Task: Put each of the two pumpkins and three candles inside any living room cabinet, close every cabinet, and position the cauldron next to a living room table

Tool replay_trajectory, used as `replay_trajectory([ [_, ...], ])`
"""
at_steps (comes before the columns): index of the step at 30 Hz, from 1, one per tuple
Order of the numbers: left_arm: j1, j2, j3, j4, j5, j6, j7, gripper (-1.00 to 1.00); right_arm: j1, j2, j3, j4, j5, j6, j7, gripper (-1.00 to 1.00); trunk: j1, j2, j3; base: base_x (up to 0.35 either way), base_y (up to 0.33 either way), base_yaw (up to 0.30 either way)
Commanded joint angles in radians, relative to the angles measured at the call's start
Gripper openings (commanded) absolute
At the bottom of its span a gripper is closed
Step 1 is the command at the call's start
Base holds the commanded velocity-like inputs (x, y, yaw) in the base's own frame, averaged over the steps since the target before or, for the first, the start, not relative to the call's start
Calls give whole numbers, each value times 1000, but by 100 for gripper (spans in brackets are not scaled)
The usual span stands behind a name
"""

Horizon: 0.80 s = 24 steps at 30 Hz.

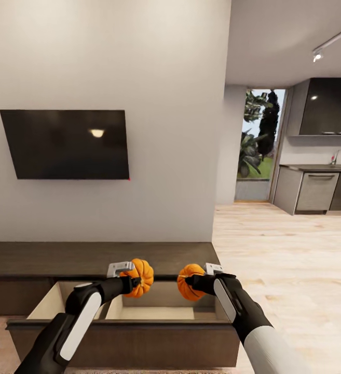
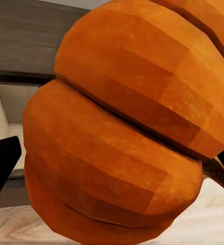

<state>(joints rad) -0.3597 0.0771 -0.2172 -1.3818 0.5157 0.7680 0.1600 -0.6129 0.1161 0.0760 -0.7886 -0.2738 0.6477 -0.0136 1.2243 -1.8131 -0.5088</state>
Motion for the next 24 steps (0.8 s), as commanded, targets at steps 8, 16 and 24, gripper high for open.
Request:
replay_trajectory([
  [8, -29, 0, -39, 57, 12, 2, 14, -100, -1, 0, 1, -1, -3, 4, -2, -100, 31, -57, -26, 0, 0, 0],
  [16, -41, 0, -47, 81, 11, 1, 16, -100, -1, 1, 1, -1, -3, 5, -4, -100, 61, -113, -51, 0, 0, 0],
  [24, -65, -8, -48, 148, 5, -9, 18, -100, -1, 2, 1, 0, -2, 4, -14, -100, 92, -169, -76, 0, 0, 0],
])
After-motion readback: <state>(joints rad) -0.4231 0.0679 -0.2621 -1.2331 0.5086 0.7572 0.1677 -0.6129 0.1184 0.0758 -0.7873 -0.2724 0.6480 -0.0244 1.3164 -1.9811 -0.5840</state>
